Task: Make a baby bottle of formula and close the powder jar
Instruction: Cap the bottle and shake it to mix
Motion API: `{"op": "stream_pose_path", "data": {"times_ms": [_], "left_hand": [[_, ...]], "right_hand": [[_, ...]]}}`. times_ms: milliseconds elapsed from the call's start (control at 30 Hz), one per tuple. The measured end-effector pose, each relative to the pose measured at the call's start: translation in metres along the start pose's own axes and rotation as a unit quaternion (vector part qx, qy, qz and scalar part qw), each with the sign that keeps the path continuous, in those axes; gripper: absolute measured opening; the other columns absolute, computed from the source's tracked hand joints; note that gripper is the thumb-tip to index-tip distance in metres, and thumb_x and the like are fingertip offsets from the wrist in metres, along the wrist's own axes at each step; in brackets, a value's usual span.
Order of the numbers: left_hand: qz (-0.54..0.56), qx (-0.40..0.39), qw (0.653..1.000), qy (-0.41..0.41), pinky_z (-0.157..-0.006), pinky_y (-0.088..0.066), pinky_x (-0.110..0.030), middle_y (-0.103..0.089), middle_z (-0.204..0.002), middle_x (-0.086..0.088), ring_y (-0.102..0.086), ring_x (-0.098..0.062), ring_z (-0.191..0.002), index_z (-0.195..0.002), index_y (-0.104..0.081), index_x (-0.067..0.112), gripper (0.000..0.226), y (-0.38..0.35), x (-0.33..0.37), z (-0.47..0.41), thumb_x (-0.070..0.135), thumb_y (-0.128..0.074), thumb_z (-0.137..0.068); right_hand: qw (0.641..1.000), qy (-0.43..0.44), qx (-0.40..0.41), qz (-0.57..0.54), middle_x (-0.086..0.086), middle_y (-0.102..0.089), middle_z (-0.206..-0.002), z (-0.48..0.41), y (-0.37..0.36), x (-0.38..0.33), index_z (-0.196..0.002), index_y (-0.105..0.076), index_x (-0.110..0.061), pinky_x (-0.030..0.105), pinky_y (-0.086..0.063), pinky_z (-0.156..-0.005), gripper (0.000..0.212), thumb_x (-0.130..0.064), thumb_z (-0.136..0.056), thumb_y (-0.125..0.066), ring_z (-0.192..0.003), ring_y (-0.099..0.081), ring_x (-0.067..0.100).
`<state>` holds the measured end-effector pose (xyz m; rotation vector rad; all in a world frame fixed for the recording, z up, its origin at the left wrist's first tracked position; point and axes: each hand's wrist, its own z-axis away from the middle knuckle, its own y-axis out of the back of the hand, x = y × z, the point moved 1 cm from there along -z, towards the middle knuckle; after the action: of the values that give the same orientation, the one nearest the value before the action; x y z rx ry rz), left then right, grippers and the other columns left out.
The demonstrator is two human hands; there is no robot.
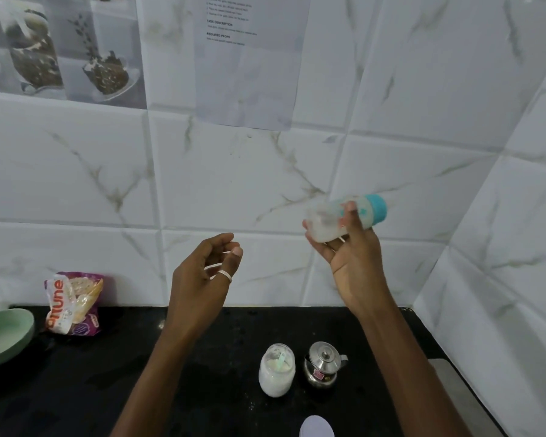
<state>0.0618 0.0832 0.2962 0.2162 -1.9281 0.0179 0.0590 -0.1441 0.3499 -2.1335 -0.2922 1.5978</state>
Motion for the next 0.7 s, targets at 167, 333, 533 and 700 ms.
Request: {"op": "stream_pose_path", "data": {"times_ms": [167, 333, 533, 700], "left_hand": [[-0.007, 0.004, 1.0, 0.001, -0.076, -0.047, -0.002, -0.072, -0.102, 0.032, -0.066, 0.011, -0.1, -0.116, -0.066, 0.04, 0.019, -0.002, 0.004, 0.004, 0.032, -0.067, -0.1], [-0.014, 0.007, 1.0, 0.0, -0.075, -0.047, -0.001, -0.07, -0.103, 0.036, -0.065, 0.013, -0.101, -0.118, -0.066, 0.04, 0.019, 0.001, 0.008, 0.009, 0.034, -0.066, -0.1], [-0.011, 0.016, 1.0, 0.002, -0.074, -0.046, 0.001, -0.071, -0.1, 0.035, -0.065, 0.015, -0.098, -0.117, -0.066, 0.039, 0.018, 0.005, 0.01, 0.014, 0.032, -0.067, -0.1], [-0.022, 0.024, 0.999, 0.003, -0.073, -0.048, -0.003, -0.073, -0.101, 0.028, -0.065, 0.015, -0.099, -0.115, -0.066, 0.042, 0.017, 0.009, 0.013, 0.016, 0.035, -0.067, -0.099]], "right_hand": [[0.985, -0.045, -0.07, 0.151, 0.01, -0.073, -0.123, 0.005, 0.0, 0.005, -0.128, -0.06, -0.014, 0.041, -0.062, -0.085, 0.055, -0.043, -0.084, -0.074, -0.115, -0.07, 0.032], [0.998, -0.017, -0.032, 0.05, 0.011, -0.074, -0.122, 0.005, -0.011, 0.004, -0.131, -0.057, -0.013, 0.048, -0.06, -0.093, 0.056, -0.043, -0.084, -0.067, -0.114, -0.071, 0.036], [0.998, -0.015, -0.045, -0.03, 0.012, -0.073, -0.123, 0.007, -0.019, 0.001, -0.13, -0.058, -0.013, 0.042, -0.062, -0.083, 0.051, -0.039, -0.087, -0.064, -0.109, -0.072, 0.036], [0.982, -0.032, -0.134, 0.129, 0.006, -0.074, -0.12, 0.015, -0.028, 0.005, -0.125, -0.061, -0.019, 0.043, -0.062, -0.085, 0.058, -0.046, -0.076, -0.072, -0.116, -0.07, 0.032]]}}
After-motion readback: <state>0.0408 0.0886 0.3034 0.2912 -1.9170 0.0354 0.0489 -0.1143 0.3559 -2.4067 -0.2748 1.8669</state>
